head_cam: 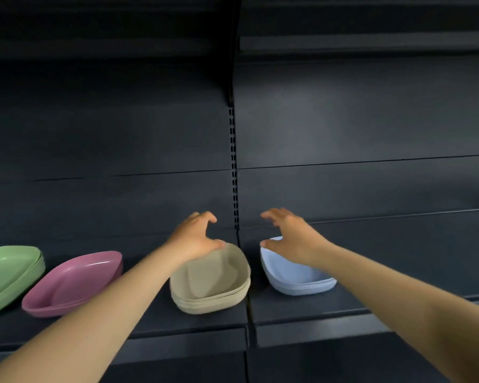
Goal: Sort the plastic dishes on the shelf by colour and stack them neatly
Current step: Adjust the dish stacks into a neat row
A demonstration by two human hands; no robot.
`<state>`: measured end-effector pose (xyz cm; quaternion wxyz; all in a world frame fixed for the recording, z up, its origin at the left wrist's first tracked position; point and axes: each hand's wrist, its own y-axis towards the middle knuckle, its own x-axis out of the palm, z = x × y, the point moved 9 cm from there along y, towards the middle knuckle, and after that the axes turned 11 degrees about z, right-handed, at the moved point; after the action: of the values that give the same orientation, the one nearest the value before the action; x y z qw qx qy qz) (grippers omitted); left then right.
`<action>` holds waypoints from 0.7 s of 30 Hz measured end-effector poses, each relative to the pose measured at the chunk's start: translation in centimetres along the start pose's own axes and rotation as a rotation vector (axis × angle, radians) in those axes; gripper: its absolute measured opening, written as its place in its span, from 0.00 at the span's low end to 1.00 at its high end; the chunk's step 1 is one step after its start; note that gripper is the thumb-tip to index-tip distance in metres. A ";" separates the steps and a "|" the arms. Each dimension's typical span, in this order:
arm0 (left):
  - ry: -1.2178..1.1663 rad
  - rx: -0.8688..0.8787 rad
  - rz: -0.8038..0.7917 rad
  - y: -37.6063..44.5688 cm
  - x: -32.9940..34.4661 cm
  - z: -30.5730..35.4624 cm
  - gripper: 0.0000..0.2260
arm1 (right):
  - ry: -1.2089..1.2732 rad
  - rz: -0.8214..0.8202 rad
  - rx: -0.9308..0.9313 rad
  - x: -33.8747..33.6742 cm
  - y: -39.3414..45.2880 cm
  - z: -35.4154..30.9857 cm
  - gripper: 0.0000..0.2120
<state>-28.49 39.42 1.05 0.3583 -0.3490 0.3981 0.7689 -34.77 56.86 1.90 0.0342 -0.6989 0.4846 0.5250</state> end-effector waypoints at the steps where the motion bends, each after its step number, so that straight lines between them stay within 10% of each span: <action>1: 0.027 0.050 0.003 0.0 0.1 2.2 0.26 | -0.102 -0.001 -0.071 -1.7 -0.5 0.7 0.28; 21: -0.078 0.345 -0.191 -5.6 25.7 49.3 0.28 | -0.584 0.062 0.142 -35.2 -20.1 43.1 0.31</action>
<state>-49.08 91.33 -0.43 0.4992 -0.2886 0.4748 0.6649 -49.92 114.07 0.37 0.2051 -0.4991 0.5108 0.6692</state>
